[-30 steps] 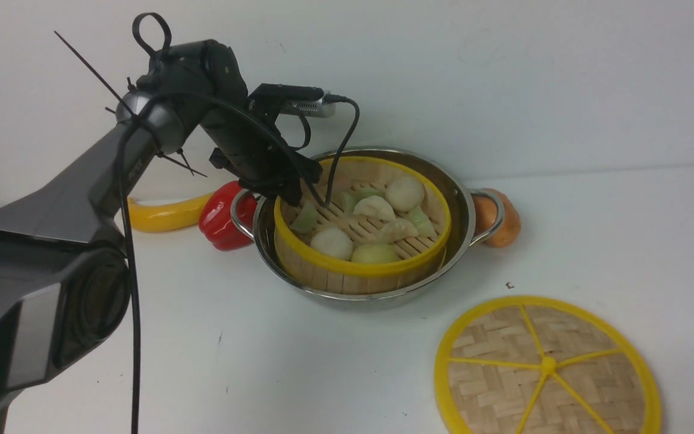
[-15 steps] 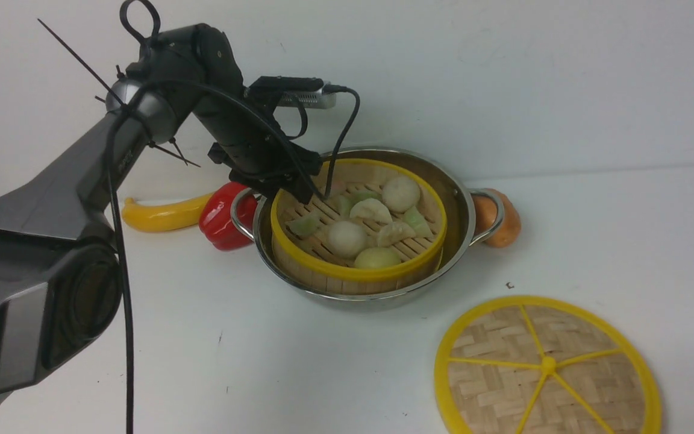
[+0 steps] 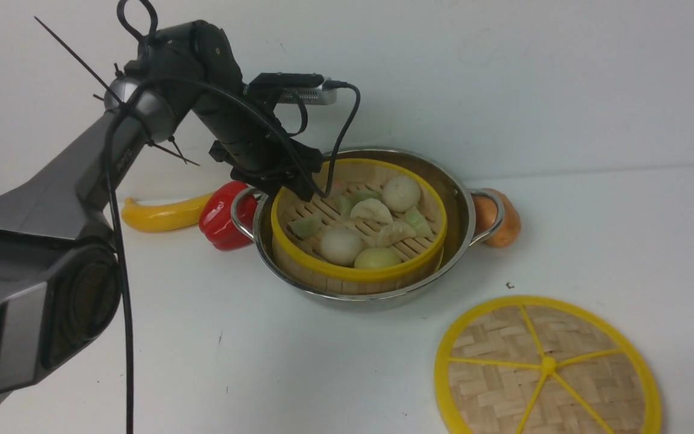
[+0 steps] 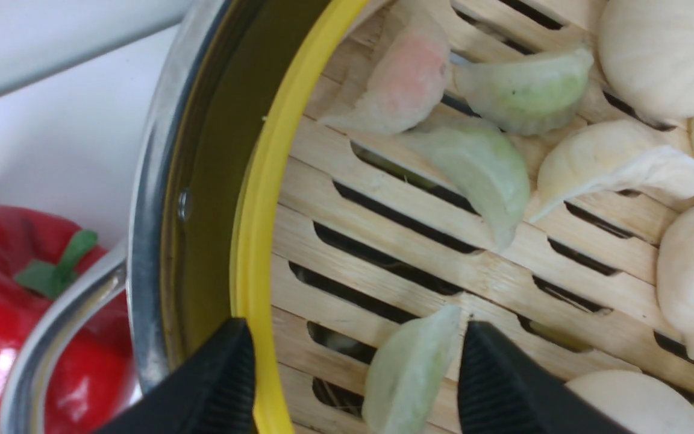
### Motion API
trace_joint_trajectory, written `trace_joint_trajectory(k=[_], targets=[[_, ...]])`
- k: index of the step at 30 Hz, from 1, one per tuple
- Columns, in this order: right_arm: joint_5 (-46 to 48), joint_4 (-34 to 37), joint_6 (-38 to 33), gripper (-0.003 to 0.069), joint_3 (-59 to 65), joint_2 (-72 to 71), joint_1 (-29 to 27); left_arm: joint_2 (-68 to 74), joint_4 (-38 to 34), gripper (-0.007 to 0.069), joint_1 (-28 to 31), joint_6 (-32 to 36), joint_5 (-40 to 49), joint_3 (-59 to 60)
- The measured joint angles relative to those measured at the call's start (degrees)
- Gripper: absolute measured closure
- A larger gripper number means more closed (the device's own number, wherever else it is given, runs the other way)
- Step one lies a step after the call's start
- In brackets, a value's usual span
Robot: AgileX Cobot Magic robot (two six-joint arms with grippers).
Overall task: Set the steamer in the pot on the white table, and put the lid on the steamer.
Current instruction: 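Place the bamboo steamer basket with dumplings into the steel pot with the left gripper, then move the gripper down to the bamboo steamer lid and grasp its center knob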
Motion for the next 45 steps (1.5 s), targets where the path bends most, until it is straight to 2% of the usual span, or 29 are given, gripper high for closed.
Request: trace_joint_trajectory(k=[9, 20, 30, 37, 40, 45], targets=[[0.0, 0.0, 0.0, 0.0414, 0.0, 0.0, 0.0, 2.53, -0.02, 0.0209, 0.0, 0.0, 0.09, -0.07], [0.0, 0.0, 0.0, 0.0414, 0.0, 0.0, 0.0, 2.64, 3.27, 0.0266, -1.2, 0.42, -0.51, -3.36], [0.0, 0.0, 0.0, 0.0414, 0.0, 0.0, 0.0, 0.65, 8.73, 0.0192, -1.5, -2.47, 0.41, -14.99], [0.0, 0.0, 0.0, 0.0414, 0.0, 0.0, 0.0, -4.42, 6.9, 0.0188, -1.52, -6.27, 0.61, -16.63], [0.0, 0.0, 0.0, 0.0414, 0.0, 0.0, 0.0, -9.5, 5.45, 0.0231, -1.52, -7.86, 0.67, -16.69], [0.0, 0.0, 0.0, 0.0414, 0.0, 0.0, 0.0, -18.77, 4.9, 0.0363, -1.52, -8.96, 0.67, -16.69]])
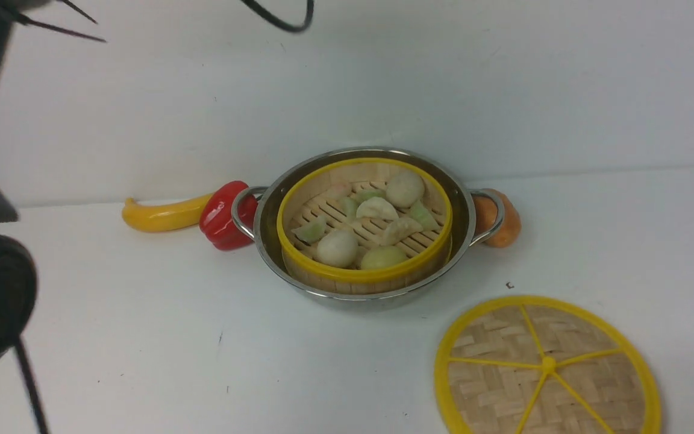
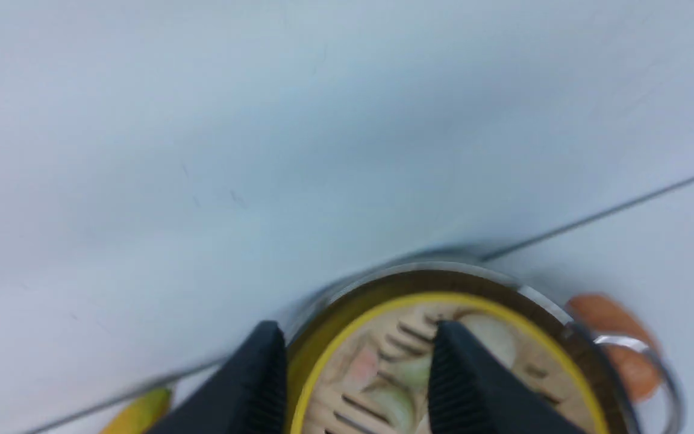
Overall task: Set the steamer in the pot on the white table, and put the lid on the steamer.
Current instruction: 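Move the gripper down to the bamboo steamer lid and grasp its center knob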
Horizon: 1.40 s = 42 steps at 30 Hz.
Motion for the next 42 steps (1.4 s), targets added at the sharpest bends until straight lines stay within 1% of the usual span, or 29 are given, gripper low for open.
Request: trace_joint_trajectory(k=[1, 2, 4, 5, 6, 7, 10, 15, 16, 18, 20, 24, 26, 28, 30, 31, 33, 35, 37, 39, 40, 41, 42], targets=[[0.0, 0.0, 0.0, 0.0414, 0.0, 0.0, 0.0, -1.32, -0.07, 0.0384, 0.0, 0.0, 0.0, 0.0], [0.0, 0.0, 0.0, 0.0414, 0.0, 0.0, 0.0, -4.85, -0.73, 0.0437, 0.0, -0.05, 0.0, -0.06], [0.0, 0.0, 0.0, 0.0414, 0.0, 0.0, 0.0, -7.84, -1.43, 0.048, 0.0, -0.05, 0.0, -0.11], [0.0, 0.0, 0.0, 0.0414, 0.0, 0.0, 0.0, -10.32, -2.35, 0.0514, 0.0, 0.01, 0.0, -0.1], [0.0, 0.0, 0.0, 0.0414, 0.0, 0.0, 0.0, -11.84, -3.19, 0.0529, 0.0, 0.12, 0.0, -0.12], [0.0, 0.0, 0.0, 0.0414, 0.0, 0.0, 0.0, -14.32, -5.01, 0.0564, 0.0, 0.71, 0.0, -0.16], [0.0, 0.0, 0.0, 0.0414, 0.0, 0.0, 0.0, -18.48, -10.14, 0.0608, 0.0, 2.05, 0.0, -0.18], [0.0, 0.0, 0.0, 0.0414, 0.0, 0.0, 0.0, -21.77, -17.78, 0.0625, 0.0, 2.42, 0.05, -0.23], [0.0, 0.0, 0.0, 0.0414, 0.0, 0.0, 0.0, -21.86, -17.78, 0.0625, 0.0, 2.42, 0.05, -0.23], [0.0, 0.0, 0.0, 0.0414, 0.0, 0.0, 0.0, -22.37, -21.19, 0.0625, 0.0, 2.56, 0.12, -0.23], [0.0, 0.0, 0.0, 0.0414, 0.0, 0.0, 0.0, -22.37, -22.33, 0.0625, 0.0, 3.0, 0.16, -0.23], [0.0, 0.0, 0.0, 0.0414, 0.0, 0.0, 0.0, -22.03, -22.54, 0.0617, 0.0, 4.53, 0.16, -0.23], [0.0, 0.0, 0.0, 0.0414, 0.0, 0.0, 0.0, -21.89, -21.51, 0.0614, 0.0, 5.61, 0.16, -0.15], [0.0, 0.0, 0.0, 0.0414, 0.0, 0.0, 0.0, -22.21, -18.37, 0.0606, 0.0, 7.87, 0.16, 2.47], [0.0, 0.0, 0.0, 0.0414, 0.0, 0.0, 0.0, -22.56, -17.6, 0.0605, 0.0, 8.57, 0.12, 3.85], [0.0, 0.0, 0.0, 0.0414, 0.0, 0.0, 0.0, -24.44, -15.25, 0.0603, 0.0, 10.22, 0.11, 10.08], [0.0, 0.0, 0.0, 0.0414, 0.0, 0.0, 0.0, -28.19, -13.07, 0.0596, 0.0, 12.1, -0.28, 20.71], [0.0, 0.0, 0.0, 0.0414, 0.0, 0.0, 0.0, -30.78, -12.01, 0.0593, 0.0, 13.11, -1.3, 27.28], [0.0, 0.0, 0.0, 0.0414, 0.0, 0.0, 0.0, -39.42, -9.72, 0.0583, 0.0, 15.96, -9.99, 45.78], [0.0, 0.0, 0.0, 0.0414, 0.0, 0.0, 0.0, -45.0, -9.15, 0.0577, 0.13, 17.53, -17.02, 58.71], [0.0, 0.0, 0.0, 0.0414, 0.0, 0.0, 0.0, -49.02, -9.29, 0.0575, 0.49, 18.17, -22.63, 66.9], [0.0, 0.0, 0.0, 0.0414, 0.0, 0.0, 0.0, -52.24, -9.76, 0.0574, 1.01, 18.43, -27.11, 73.35], [0.0, 0.0, 0.0, 0.0414, 0.0, 0.0, 0.0, -52.86, -9.9, 0.0574, 1.13, 18.4, -28.0, 73.35]])
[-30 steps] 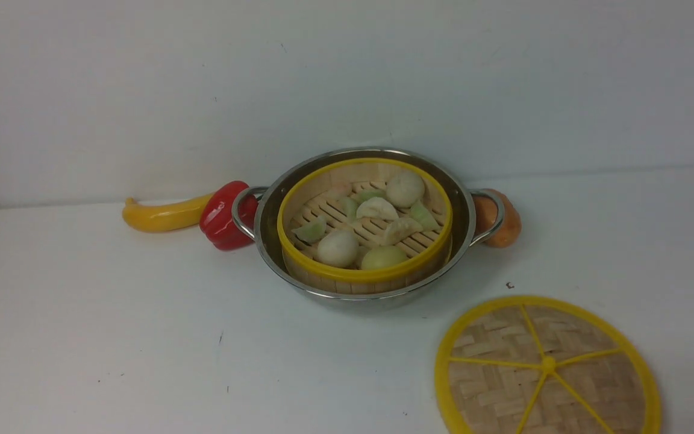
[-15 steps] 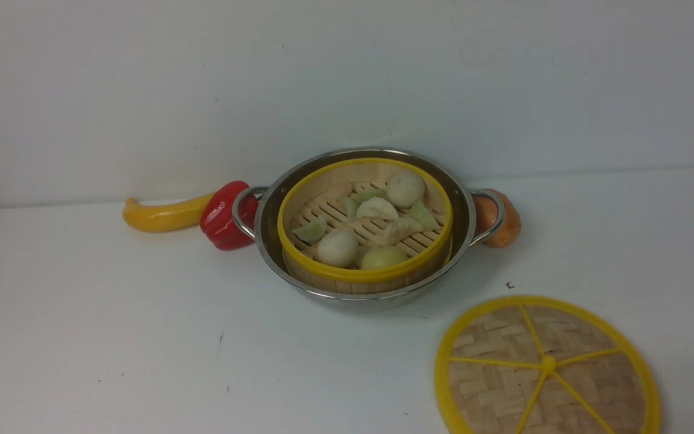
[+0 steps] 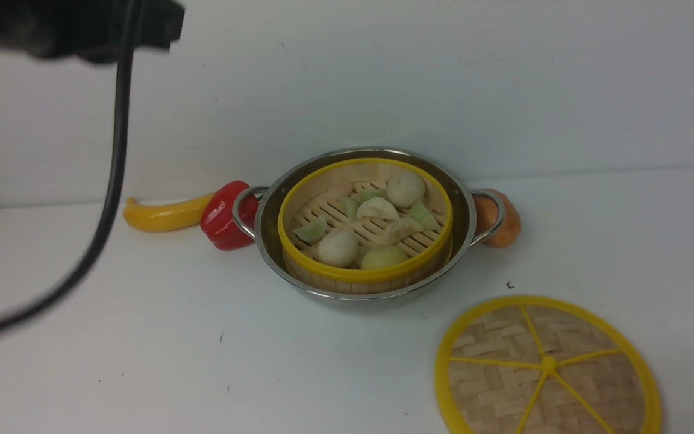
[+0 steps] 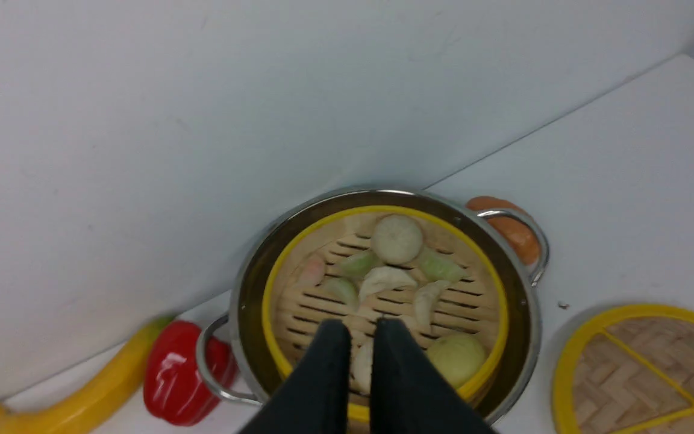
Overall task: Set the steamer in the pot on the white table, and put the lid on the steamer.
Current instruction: 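Move the gripper down to the bamboo steamer lid and grasp its center knob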
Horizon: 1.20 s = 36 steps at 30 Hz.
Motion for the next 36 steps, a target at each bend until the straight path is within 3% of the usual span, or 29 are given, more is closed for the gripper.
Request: trace_joint_trajectory(k=[1, 4, 10, 17, 24, 28, 36], targets=[[0.0, 0.0, 0.0, 0.0414, 0.0, 0.0, 0.0, -4.79, -1.34, 0.0573, 1.83, 0.2, -6.58, 10.78], [0.0, 0.0, 0.0, 0.0414, 0.0, 0.0, 0.0, -12.78, -4.64, 0.0573, 6.97, 0.52, -16.63, 25.8], [0.0, 0.0, 0.0, 0.0414, 0.0, 0.0, 0.0, -30.0, -6.57, 0.0568, 19.94, 0.56, -29.21, 53.1], [0.0, 0.0, 0.0, 0.0414, 0.0, 0.0, 0.0, -48.69, -6.31, 0.0554, 22.16, 0.97, -36.95, 75.12], [0.0, 0.0, 0.0, 0.0414, 0.0, 0.0, 0.0, -60.16, -3.87, 0.0552, 22.16, 2.83, -32.04, 79.4], [0.0, 0.0, 0.0, 0.0414, 0.0, 0.0, 0.0, -64.8, 1.35, 0.055, 22.16, 5.91, -23.96, 79.4], [0.0, 0.0, 0.0, 0.0414, 0.0, 0.0, 0.0, -68.59, 3.57, 0.0534, 22.16, 6.47, -21.87, 79.4]])
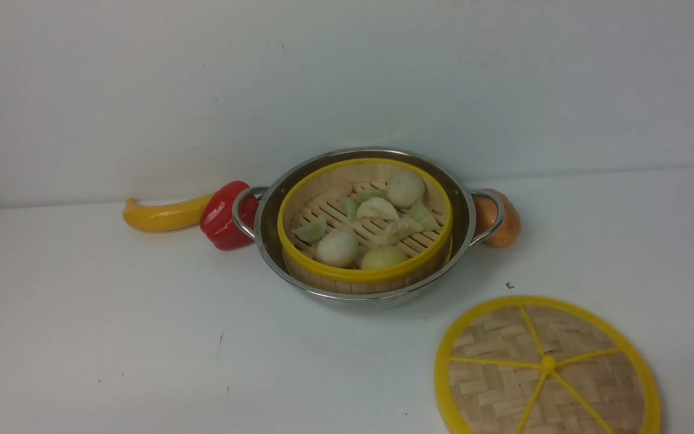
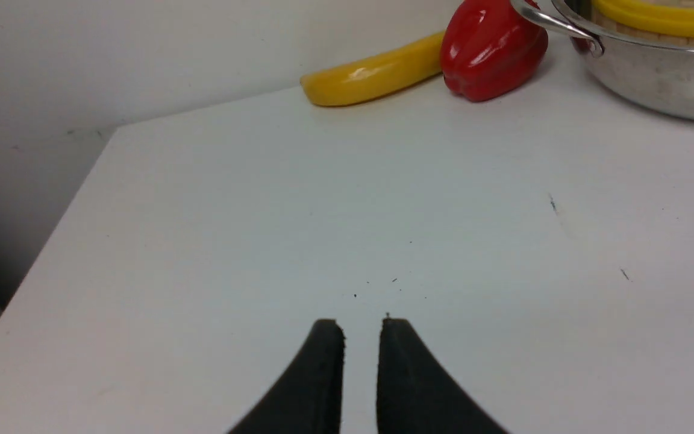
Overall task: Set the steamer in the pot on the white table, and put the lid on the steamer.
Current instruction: 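Move the gripper down to the bamboo steamer lid and grasp its center knob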
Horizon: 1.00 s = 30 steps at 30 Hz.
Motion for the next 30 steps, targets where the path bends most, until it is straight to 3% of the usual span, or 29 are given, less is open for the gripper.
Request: trace_joint_trajectory(k=[15, 19, 23, 30], targets=[[0.0, 0.0, 0.0, 0.0414, 0.0, 0.0, 0.0, 0.0, 0.32, 0.051, 0.0, -1.33, 0.07, 0.0], [0.0, 0.0, 0.0, 0.0414, 0.0, 0.0, 0.0, 0.0, 4.82, 0.0502, 0.0, -5.18, 0.07, 0.0], [0.0, 0.0, 0.0, 0.0414, 0.0, 0.0, 0.0, 0.0, 11.69, 0.0498, 0.0, -14.77, 0.07, 0.0], [0.0, 0.0, 0.0, 0.0414, 0.0, 0.0, 0.0, 0.0, 12.58, 0.0488, 0.0, -16.98, -0.04, 0.0]])
